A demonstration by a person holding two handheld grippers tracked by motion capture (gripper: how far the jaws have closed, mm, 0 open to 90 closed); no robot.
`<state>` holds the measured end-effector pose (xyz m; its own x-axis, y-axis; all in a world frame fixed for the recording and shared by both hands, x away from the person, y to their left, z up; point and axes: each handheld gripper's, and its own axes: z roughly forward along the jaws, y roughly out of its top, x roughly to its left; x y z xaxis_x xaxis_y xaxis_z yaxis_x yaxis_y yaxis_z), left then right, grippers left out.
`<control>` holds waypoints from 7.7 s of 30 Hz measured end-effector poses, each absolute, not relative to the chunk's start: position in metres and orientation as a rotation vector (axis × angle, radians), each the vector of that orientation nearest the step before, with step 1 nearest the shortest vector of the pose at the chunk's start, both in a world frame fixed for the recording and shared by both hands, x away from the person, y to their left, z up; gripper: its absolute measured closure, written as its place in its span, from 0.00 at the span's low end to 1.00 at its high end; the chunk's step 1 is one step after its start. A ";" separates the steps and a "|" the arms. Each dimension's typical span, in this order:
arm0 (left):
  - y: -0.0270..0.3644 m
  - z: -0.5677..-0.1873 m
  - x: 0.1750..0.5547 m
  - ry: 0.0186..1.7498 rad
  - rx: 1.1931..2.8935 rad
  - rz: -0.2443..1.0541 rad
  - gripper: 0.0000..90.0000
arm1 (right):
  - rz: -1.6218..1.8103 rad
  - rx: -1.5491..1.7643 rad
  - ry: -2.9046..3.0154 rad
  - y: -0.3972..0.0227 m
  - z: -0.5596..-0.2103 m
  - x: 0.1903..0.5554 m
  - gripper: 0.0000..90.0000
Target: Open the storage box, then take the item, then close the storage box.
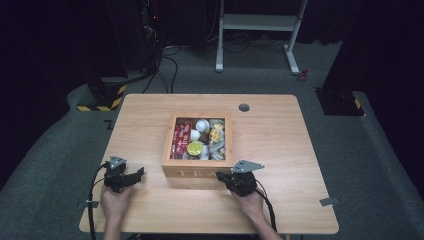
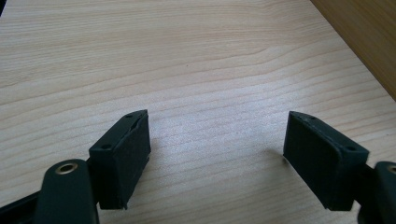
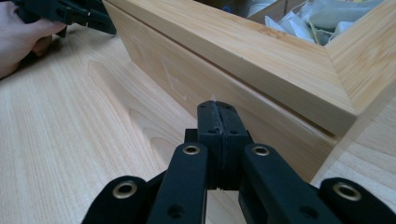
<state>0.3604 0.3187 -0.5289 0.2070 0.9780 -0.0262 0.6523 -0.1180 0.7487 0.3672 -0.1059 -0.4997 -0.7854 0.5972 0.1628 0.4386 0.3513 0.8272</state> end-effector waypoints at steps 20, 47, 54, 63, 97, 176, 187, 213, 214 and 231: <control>0.318 -0.529 0.361 1.511 1.856 0.655 0.25 | 1.389 0.903 2.337 -0.098 -0.490 0.363 1.00; 0.314 -0.529 0.360 1.487 1.888 0.658 0.24 | 1.413 0.868 2.190 -0.105 -0.441 0.385 1.00; 0.315 -0.529 0.360 1.486 1.881 0.649 0.24 | 1.462 0.876 2.180 -0.111 -0.428 0.394 1.00; 0.311 -0.529 0.362 1.496 1.890 0.656 0.22 | 1.490 0.878 2.186 -0.111 -0.417 0.401 0.97; 0.296 -0.492 0.351 1.256 1.748 0.423 0.37 | 1.543 0.953 2.173 -0.112 -0.391 0.423 0.99; 0.132 -0.453 0.432 0.982 2.124 0.532 0.32 | 1.526 0.972 2.164 -0.106 -0.358 0.456 0.99; 0.120 -0.464 0.434 0.968 2.176 0.536 0.42 | 1.529 0.966 2.165 -0.107 -0.358 0.456 0.99; 0.143 -0.439 0.422 0.944 2.039 0.481 0.44 | 1.528 0.964 2.169 -0.107 -0.358 0.456 0.99; 0.144 -0.438 0.421 0.946 2.033 0.463 0.44 | 1.526 0.966 2.169 -0.107 -0.358 0.456 0.99; 0.186 -0.428 0.410 1.021 1.882 0.411 0.44 | 1.529 0.956 2.169 -0.107 -0.358 0.456 0.99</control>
